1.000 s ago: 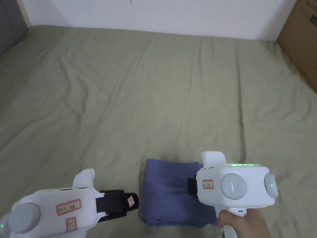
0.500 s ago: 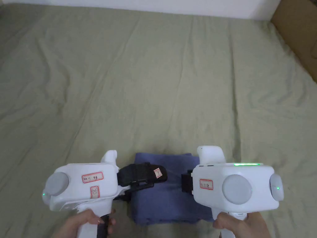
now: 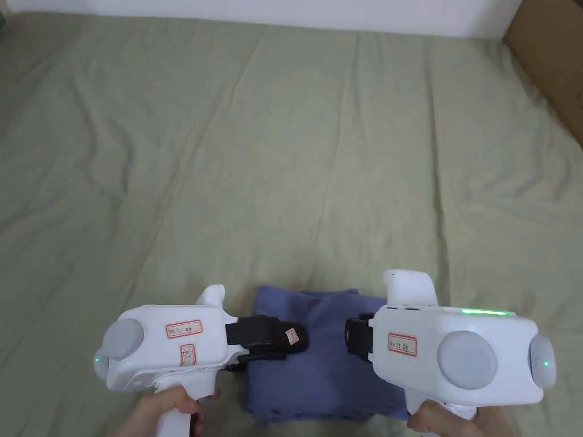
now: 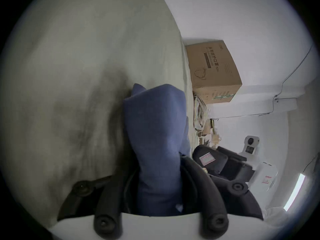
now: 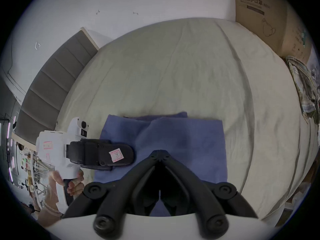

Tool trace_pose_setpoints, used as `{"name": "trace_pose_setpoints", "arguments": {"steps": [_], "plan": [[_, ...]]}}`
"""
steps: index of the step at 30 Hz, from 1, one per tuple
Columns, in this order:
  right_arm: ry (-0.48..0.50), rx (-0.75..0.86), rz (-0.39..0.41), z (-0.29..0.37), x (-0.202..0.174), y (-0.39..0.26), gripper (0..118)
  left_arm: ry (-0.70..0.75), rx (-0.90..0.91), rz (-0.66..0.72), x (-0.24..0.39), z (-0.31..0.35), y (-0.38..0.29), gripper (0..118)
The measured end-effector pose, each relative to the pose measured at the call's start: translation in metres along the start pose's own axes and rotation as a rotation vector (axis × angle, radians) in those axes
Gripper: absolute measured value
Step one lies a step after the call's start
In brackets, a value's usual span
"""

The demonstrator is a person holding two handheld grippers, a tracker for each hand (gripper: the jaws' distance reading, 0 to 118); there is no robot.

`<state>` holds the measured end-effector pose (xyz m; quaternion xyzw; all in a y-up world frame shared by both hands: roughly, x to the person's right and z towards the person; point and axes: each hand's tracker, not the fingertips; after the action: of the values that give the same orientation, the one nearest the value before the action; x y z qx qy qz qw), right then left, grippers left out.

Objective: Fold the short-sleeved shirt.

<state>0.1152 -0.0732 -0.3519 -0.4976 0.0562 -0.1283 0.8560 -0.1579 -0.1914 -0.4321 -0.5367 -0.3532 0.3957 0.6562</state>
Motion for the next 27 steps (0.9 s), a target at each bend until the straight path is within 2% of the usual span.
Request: {"name": "trace_pose_setpoints", "arguments": {"steps": [2, 6, 9, 10, 12, 16, 20, 23, 27], "plan": [[0.005, 0.068, -0.001, 0.014, -0.004, 0.004, 0, 0.030, -0.007, -0.041, 0.007, 0.007, 0.002, 23], [-0.038, 0.227, 0.060, 0.046, -0.016, 0.012, 0, 0.097, 0.007, -0.087, 0.020, 0.032, 0.006, 23], [-0.036, 0.373, 0.060, 0.074, -0.025, 0.017, 0, 0.171, 0.019, -0.120, 0.023, 0.058, 0.011, 23], [-0.063, 0.435, 0.068, 0.083, -0.030, 0.019, 0, 0.198, 0.026, -0.134, 0.024, 0.069, 0.014, 23], [-0.108, 0.549, 0.105, 0.098, -0.041, 0.019, 0, 0.272, 0.046, -0.143, 0.024, 0.090, 0.016, 23], [-0.123, 0.732, 0.109, 0.120, -0.059, 0.019, 0, 0.418, 0.066, -0.173, 0.018, 0.141, 0.025, 23], [-0.198, 0.881, 0.181, 0.127, -0.080, 0.017, 0, 0.566, 0.123, -0.198, 0.016, 0.191, 0.037, 23], [-0.236, 0.935, 0.212, 0.123, -0.095, 0.016, 0, 0.668, 0.137, -0.216, 0.011, 0.224, 0.048, 23], [-0.258, 0.949, 0.230, 0.108, -0.112, 0.015, 0, 0.883, 0.144, -0.253, 0.008, 0.255, 0.060, 23]]}}
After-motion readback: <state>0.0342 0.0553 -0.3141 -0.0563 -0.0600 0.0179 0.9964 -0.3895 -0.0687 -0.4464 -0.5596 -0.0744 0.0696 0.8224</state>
